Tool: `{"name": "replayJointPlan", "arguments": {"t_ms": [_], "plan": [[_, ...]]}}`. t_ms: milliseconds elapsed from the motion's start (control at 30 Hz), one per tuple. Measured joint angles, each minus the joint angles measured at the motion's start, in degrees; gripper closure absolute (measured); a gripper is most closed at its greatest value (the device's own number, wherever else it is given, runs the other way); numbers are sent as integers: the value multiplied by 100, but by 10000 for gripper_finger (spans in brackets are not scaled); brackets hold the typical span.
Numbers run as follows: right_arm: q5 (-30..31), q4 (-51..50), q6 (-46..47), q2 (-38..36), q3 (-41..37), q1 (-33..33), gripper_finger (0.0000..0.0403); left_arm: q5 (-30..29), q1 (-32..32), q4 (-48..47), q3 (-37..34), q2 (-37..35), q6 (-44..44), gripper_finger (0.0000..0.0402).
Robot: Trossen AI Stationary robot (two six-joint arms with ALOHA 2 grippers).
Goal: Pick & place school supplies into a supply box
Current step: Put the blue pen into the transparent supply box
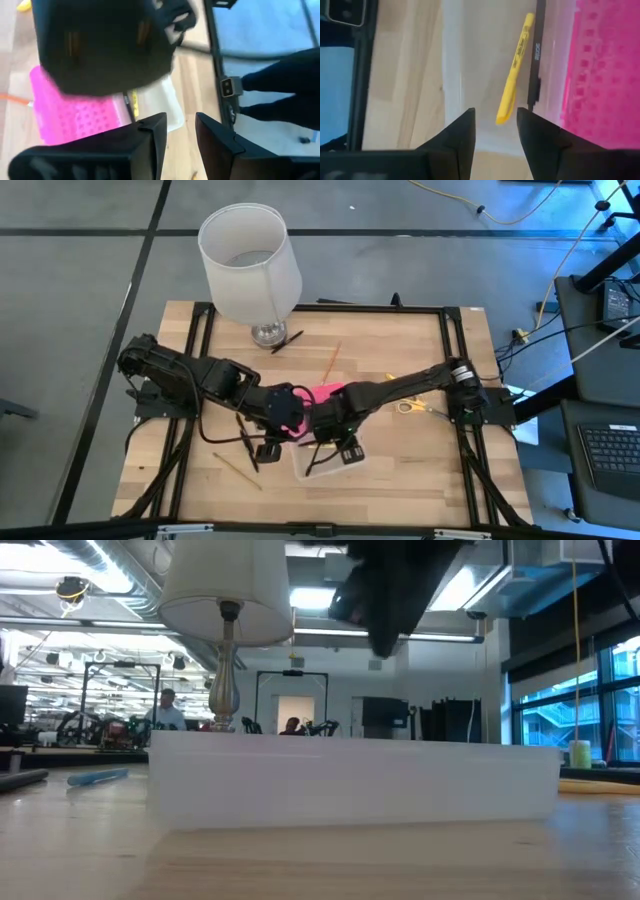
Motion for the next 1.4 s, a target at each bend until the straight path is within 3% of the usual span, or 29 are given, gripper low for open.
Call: {"name": "replayJointPlan", "arguments": {"t_ms": [200, 467, 667, 800, 1033, 1167, 1400], "plan": [[942, 507, 630, -1182, -953, -13, 254, -530, -4, -18, 0, 0, -30, 266], [1643, 1686, 2075, -2936, -2914, 30, 254, -523, 4, -27, 0, 0, 180, 195], [1996, 2530, 2954, -3861, -4215, 165, 253, -551, -78, -101, 0, 8, 659, 188], [2046, 2955, 3429, -4180, -4757, 219, 253, -807, -68, -802, -66, 104, 1012, 192], [2061, 3212, 3751, -4300, -5119, 225, 253, -901, -68, -1692, -1039, 120, 2135, 194], [2061, 3377, 3739, -4298, -5133, 225, 253, -773, -68, -1493, -1866, 120, 2836, 194], [2061, 3387, 3741, -4298, -5133, 229, 253, -805, -53, -1020, -3243, 120, 2960, 194]]}}
